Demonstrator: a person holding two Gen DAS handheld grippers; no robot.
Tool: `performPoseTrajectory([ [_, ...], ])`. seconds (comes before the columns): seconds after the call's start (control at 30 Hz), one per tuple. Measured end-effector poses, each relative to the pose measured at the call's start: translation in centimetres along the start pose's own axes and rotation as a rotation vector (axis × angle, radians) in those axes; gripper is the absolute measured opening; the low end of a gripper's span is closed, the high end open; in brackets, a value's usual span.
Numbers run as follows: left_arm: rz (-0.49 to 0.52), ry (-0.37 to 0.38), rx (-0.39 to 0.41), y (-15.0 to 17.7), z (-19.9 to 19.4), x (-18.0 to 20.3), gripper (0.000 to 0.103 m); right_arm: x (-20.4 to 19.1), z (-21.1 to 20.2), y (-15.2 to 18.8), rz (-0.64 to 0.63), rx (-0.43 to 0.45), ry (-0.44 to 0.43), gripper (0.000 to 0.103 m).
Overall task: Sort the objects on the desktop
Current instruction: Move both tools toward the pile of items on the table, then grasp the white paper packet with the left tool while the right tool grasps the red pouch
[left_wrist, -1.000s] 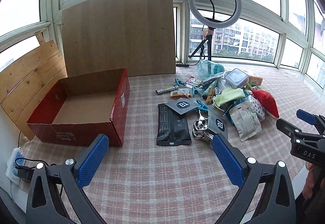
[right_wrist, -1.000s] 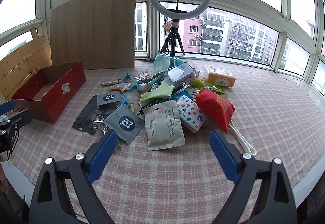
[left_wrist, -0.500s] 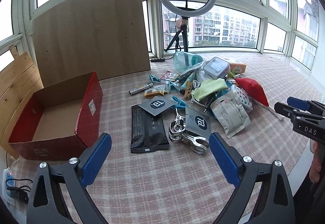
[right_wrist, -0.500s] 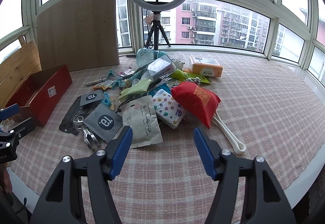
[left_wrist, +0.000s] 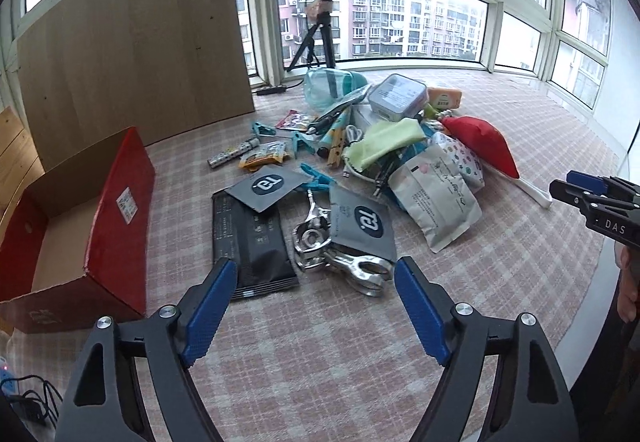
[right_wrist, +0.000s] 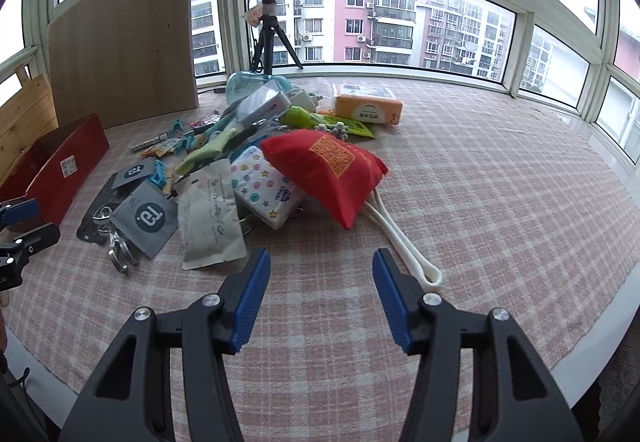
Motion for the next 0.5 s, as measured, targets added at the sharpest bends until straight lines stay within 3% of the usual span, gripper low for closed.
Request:
performPoseTrajectory([
  [0.3, 0.081, 0.112, -0.040, -2.7, 2.8, 7.3, 0.079, 4.6, 0.5, -1.1, -0.013, -0.011, 0.052, 0.045],
  [0.5, 0.105, 0.132, -0.087, -3.1, 5.0, 10.0, 0.079, 5.9, 2.1, -1.7, -0.012, -0.059, -0.047, 0.045],
])
Point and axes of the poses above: each gripper's, at about its wrist camera, not at the fingertips, and z roughly the way its jaws point, x to its right, y to its underside, the point moved 5 cm from there along z, roughly the way its jaws point, and after that the axes turned 11 degrees about -y, right-handed, at the moved point
